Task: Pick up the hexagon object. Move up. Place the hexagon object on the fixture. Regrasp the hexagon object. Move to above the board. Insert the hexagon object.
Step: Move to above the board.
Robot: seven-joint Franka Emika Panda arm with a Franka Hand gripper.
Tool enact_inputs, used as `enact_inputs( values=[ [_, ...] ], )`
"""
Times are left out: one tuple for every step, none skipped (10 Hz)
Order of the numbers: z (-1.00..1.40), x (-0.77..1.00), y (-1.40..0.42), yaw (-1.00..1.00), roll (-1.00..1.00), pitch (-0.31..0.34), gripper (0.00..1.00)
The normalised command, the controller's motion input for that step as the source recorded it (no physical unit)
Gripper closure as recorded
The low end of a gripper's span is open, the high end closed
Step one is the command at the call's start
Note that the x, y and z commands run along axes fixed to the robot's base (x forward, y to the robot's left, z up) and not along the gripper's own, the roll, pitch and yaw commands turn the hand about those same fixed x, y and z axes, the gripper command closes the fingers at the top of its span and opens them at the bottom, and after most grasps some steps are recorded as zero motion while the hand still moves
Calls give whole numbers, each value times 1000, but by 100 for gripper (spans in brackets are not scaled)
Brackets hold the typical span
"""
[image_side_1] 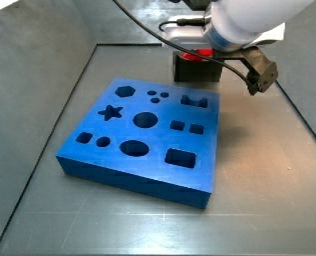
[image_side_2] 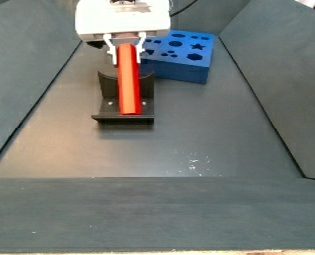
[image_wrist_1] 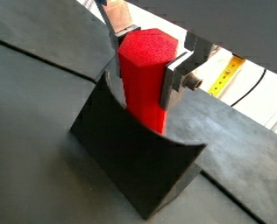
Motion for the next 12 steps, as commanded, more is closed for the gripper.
enact_inputs(
  values=[
    [1000, 98, -133, 372, 49, 409, 100],
    [1000, 105, -127, 384, 46, 347, 100],
    [1000, 109, -125, 402, 43, 222, 100],
    [1000, 110, -125, 395, 49, 130, 100],
    [1000, 113, -122, 349, 51, 35, 100],
    [1000, 115, -121, 317, 48, -2, 100],
    [1000, 113, -116, 248, 45, -50, 100],
    [1000, 112, -111, 200, 44, -78, 100],
    [1000, 106, -104, 132, 55, -96, 100],
    [1000, 106, -102, 100, 55, -96, 100],
    [1000, 102, -92, 40, 58, -69, 100],
    [837, 87, -64, -13, 54, -34, 100]
  ],
)
